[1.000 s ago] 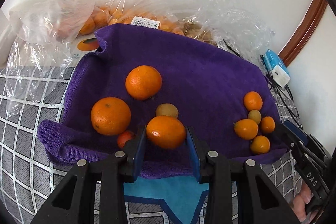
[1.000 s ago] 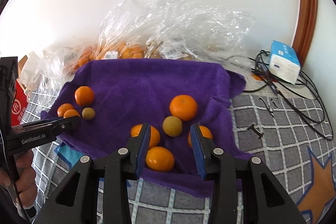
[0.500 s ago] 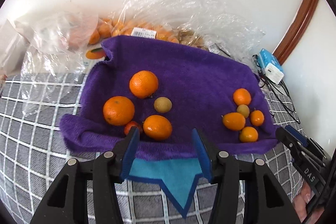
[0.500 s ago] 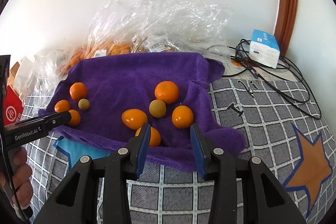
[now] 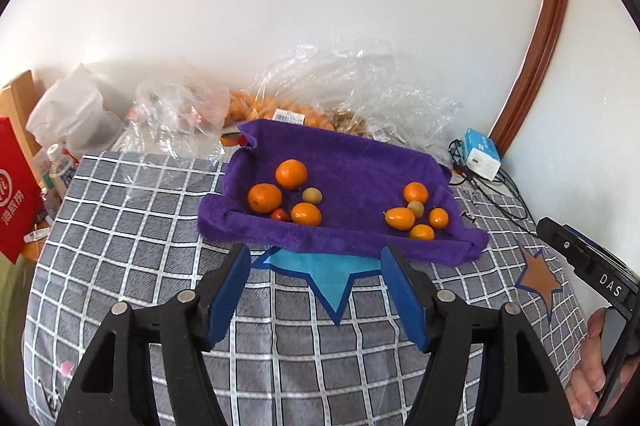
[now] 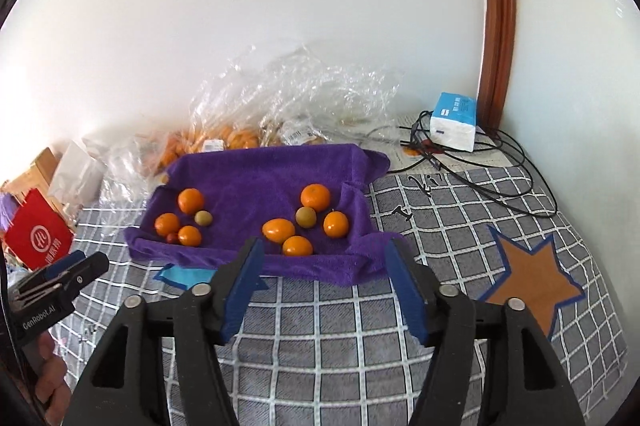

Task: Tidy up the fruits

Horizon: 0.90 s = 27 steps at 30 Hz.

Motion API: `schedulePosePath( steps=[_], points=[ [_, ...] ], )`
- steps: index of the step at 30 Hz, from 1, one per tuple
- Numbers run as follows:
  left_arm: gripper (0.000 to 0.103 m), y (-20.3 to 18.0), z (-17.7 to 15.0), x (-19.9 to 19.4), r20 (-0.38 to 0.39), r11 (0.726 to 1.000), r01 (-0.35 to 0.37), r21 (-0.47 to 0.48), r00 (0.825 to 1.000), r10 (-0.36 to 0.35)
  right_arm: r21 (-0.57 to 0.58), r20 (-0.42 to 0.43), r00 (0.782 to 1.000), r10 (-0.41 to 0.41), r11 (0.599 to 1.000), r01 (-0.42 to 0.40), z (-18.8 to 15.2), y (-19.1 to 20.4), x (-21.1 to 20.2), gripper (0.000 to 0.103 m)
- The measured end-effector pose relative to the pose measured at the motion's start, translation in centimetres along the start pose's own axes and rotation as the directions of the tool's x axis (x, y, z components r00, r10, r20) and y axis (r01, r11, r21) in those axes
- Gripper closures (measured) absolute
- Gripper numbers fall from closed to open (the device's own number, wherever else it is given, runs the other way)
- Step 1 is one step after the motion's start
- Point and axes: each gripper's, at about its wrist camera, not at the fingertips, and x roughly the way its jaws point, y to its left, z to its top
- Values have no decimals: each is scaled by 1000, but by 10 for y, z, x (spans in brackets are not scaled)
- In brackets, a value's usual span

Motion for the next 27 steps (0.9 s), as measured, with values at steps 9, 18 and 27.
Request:
schedulePosePath(
  steps=[9, 18, 27],
  points=[
    [23, -15, -22, -66, 102, 999, -43, 4, 994, 42, 1, 32, 999, -39, 999, 39, -19, -5, -62, 22],
    [17, -40, -36, -98, 144, 995, -61, 78, 988, 50, 15, 112, 991, -73, 997, 72, -39, -21, -109, 1],
    [15, -46, -41, -112, 160, 996, -62, 58, 986, 52, -13, 122, 988, -92, 995, 95, -49, -19, -127, 1]
  ],
)
